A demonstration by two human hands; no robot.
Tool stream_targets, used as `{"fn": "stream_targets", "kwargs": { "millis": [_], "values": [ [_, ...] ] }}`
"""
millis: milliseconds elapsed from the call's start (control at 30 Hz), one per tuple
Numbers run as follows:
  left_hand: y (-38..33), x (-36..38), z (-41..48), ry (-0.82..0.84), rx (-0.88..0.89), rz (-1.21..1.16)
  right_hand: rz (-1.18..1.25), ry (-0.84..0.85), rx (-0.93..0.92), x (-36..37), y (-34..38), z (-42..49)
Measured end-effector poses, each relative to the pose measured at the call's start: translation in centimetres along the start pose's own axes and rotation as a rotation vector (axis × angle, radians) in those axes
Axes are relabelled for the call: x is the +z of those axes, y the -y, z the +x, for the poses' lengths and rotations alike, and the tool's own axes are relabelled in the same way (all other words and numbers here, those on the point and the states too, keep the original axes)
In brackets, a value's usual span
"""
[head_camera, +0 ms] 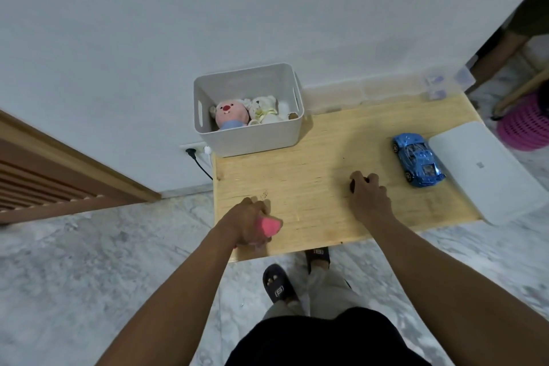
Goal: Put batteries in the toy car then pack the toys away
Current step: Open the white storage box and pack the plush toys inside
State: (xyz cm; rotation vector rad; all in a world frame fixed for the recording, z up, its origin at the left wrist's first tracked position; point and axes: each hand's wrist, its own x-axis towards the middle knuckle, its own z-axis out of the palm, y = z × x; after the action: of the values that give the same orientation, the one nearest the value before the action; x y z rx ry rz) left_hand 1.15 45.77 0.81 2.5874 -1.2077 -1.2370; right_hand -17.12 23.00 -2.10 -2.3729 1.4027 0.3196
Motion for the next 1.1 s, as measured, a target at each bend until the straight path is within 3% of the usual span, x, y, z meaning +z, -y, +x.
{"fn": "stream_targets", "kwargs": {
  "millis": [100, 200, 400, 500, 633, 733, 933, 1100],
  "values": [
    [0.0, -0.1, 0.2, -0.052, 0.061, -0.067, 0.083, -0.004, -0.014, -0.1, -0.6, 0.0],
    [-0.2, -2.0, 0.3, -0.172, 0.127, -0.116, 0.273, -0.153, -0.096, -1.3, -0.2, 0.2],
    [-2.0, -13.4, 0.3, -0.756, 0.300, -0.229, 0.394, -0.491, -0.607, -9.9, 7.0, 3.0],
    [-1.8, -18.1, 0.6, -0.902, 0.215, -0.189, 0.337, -0.471, -0.782, -13.3, 11.2, 5.5],
    [-0.1, -20.1, 2.6, -0.821, 0.067, -0.111, 0.140, -0.212, -0.654, -16.1, 16.2, 7.1],
    [1.2, -19.5, 4.7, -0.706, 0.020, -0.120, -0.009, -0.073, -0.657, -16.0, 19.2, 7.6],
    [3.3, -18.0, 7.3, -0.594, -0.039, -0.121, -0.269, -0.001, -0.703, -11.5, 22.3, 10.5],
    [4.2, -17.9, 7.5, -0.580, -0.016, -0.164, -0.229, 0.007, -0.675, -9.9, 21.9, 11.9]
  ]
}}
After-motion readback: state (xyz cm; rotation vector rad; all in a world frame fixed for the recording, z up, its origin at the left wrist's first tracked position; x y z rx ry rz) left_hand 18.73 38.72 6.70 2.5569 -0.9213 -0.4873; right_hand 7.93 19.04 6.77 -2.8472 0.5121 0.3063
